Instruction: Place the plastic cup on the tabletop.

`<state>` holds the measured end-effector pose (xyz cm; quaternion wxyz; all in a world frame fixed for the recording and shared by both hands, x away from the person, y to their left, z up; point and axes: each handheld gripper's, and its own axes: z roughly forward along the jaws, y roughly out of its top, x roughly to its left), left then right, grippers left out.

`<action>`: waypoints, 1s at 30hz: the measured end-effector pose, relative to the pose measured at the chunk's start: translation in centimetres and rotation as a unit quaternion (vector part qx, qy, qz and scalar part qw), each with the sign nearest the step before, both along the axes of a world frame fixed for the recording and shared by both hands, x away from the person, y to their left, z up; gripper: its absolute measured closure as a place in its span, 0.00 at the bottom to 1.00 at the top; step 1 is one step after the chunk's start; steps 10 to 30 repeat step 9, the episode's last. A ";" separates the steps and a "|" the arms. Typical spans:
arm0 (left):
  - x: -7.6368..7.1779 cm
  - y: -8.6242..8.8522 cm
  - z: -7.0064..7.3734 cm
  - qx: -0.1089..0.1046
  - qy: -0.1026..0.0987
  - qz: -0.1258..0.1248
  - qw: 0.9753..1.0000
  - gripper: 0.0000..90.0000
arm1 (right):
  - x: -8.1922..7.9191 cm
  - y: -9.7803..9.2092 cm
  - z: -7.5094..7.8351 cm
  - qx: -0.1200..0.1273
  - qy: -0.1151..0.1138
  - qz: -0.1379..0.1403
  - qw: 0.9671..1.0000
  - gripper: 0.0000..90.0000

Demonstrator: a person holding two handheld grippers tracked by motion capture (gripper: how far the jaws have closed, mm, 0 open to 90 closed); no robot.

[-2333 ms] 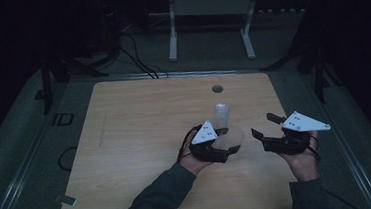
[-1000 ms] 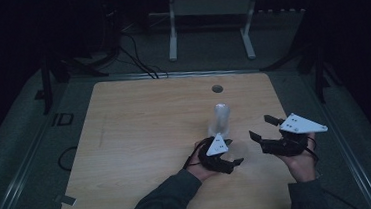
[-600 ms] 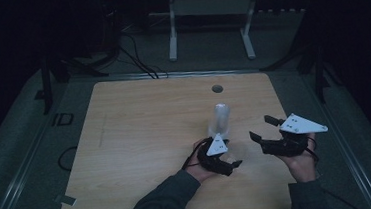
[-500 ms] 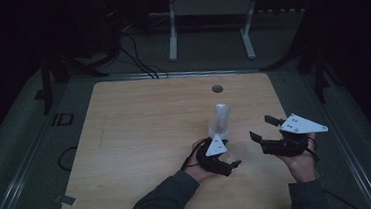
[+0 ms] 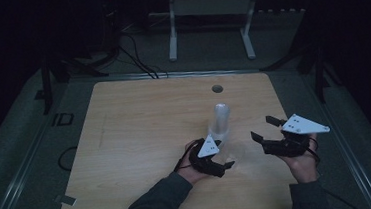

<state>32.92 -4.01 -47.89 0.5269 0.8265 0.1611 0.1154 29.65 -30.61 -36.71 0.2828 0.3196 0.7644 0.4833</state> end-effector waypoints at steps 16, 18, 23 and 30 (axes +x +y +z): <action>-0.4 0.8 0.6 -0.006 -0.003 -0.001 1.000 0.19 | 0.0 -0.1 0.0 0.000 0.001 -0.002 1.000 0.27; -0.4 0.8 0.6 -0.006 -0.003 -0.001 1.000 0.19 | 0.0 -0.1 0.0 0.000 0.001 -0.002 1.000 0.27; -0.4 0.8 0.6 -0.006 -0.003 -0.001 1.000 0.19 | 0.0 -0.1 0.0 0.000 0.001 -0.002 1.000 0.27; -0.4 0.8 0.6 -0.006 -0.003 -0.001 1.000 0.19 | 0.0 -0.1 0.0 0.000 0.001 -0.002 1.000 0.27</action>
